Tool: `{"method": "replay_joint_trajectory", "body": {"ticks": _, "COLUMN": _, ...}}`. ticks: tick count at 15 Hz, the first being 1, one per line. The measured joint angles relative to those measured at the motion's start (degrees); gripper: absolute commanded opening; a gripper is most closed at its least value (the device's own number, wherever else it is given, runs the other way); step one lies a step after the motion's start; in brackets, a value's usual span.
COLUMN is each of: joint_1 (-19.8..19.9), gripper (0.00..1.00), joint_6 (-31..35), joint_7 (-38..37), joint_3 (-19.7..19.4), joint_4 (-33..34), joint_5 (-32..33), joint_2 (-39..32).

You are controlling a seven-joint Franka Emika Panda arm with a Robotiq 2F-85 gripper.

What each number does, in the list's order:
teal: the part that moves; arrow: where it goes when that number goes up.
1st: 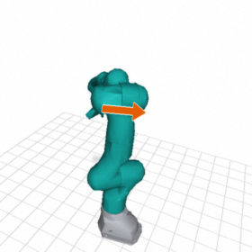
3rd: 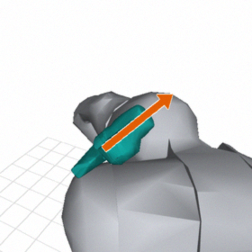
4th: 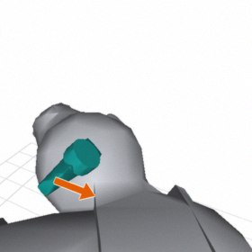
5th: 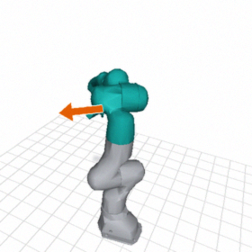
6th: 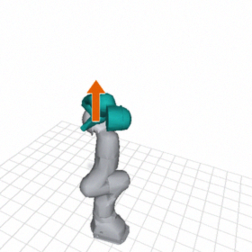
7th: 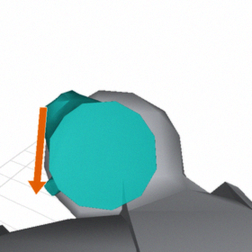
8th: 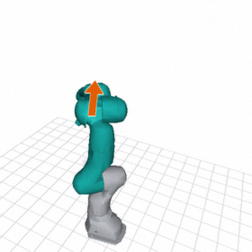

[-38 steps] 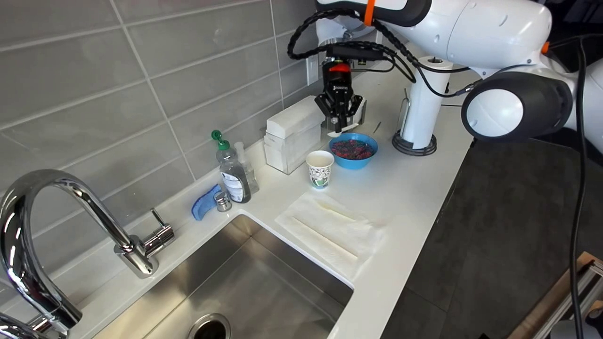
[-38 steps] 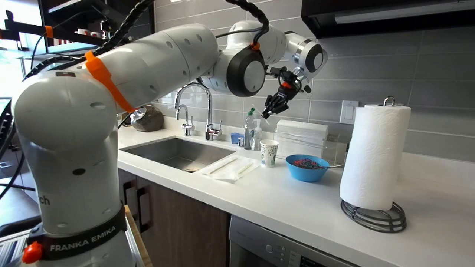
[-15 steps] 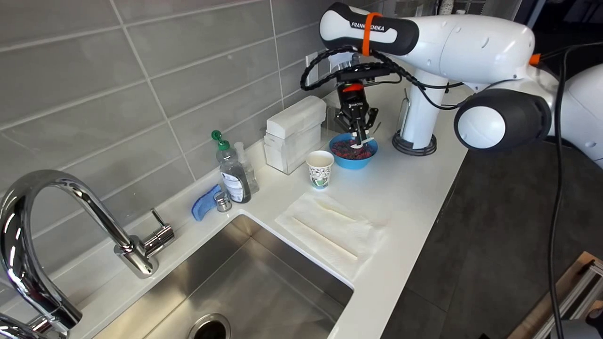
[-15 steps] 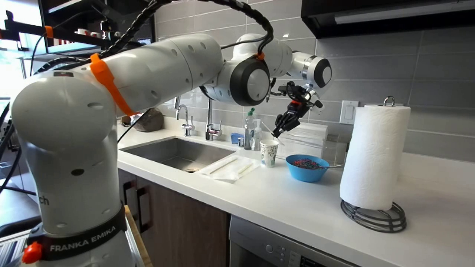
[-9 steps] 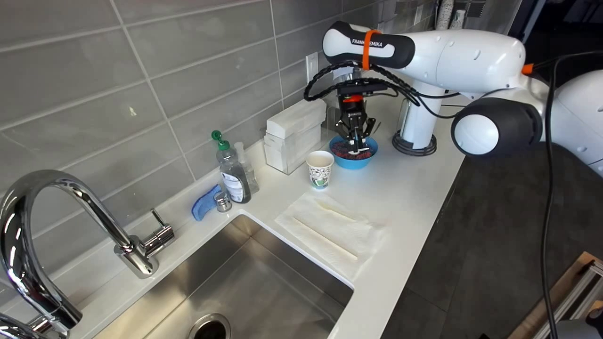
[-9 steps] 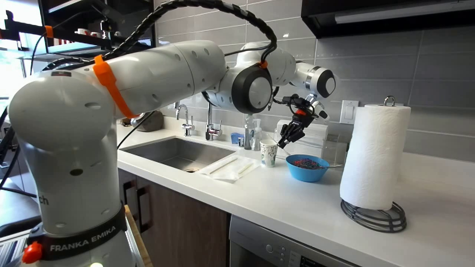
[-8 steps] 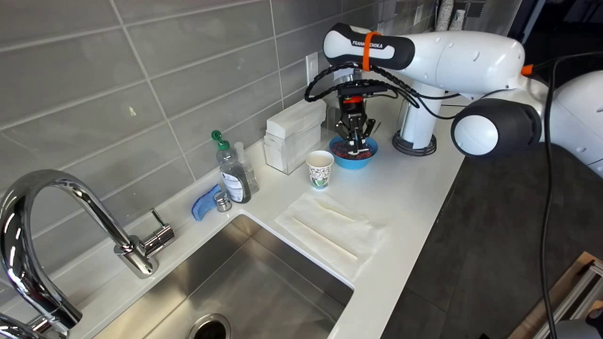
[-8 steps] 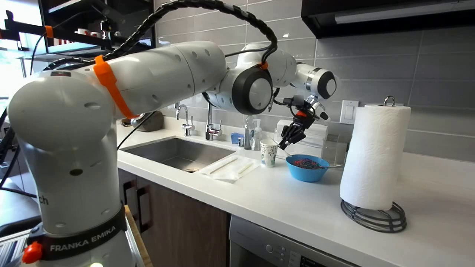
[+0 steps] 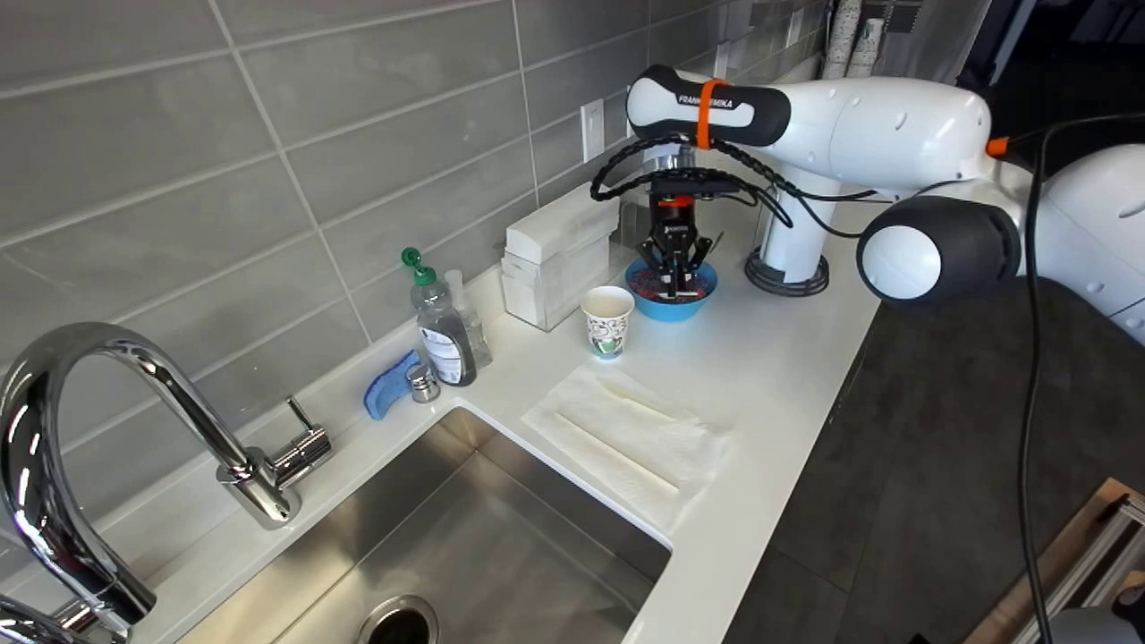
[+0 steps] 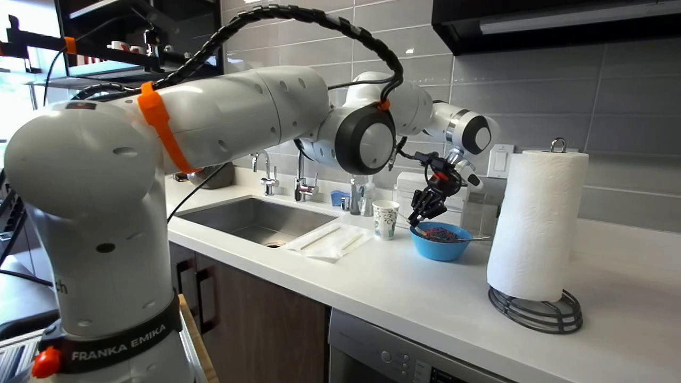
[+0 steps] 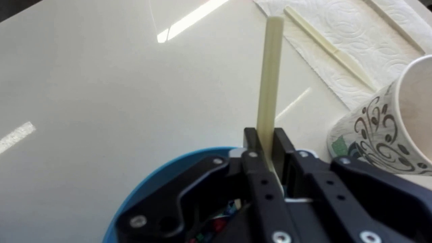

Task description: Use the white spoon to put the contents from the bowl into the cup on the left then put the spoon in the bowl.

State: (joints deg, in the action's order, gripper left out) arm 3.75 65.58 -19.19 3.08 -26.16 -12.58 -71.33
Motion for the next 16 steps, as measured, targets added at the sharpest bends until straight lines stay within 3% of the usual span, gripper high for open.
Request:
{"method": "replay_joint_trajectory", "body": {"ticks": 8, "joint_1": 2.4, "gripper": 0.04, "joint_6": 3.5, "joint_7": 0.3, "joint_3": 1.1, "joint_4": 0.0, "joint_5": -1.6, "joint_2": -1.8}}
{"method": "replay_joint_trajectory", "body": {"ticks": 16, "joint_1": 2.5, "gripper": 0.04, "joint_6": 7.3, "joint_7": 0.4, "joint_3": 0.8, "joint_4": 0.0, "joint_5": -0.5, "joint_2": -2.5}}
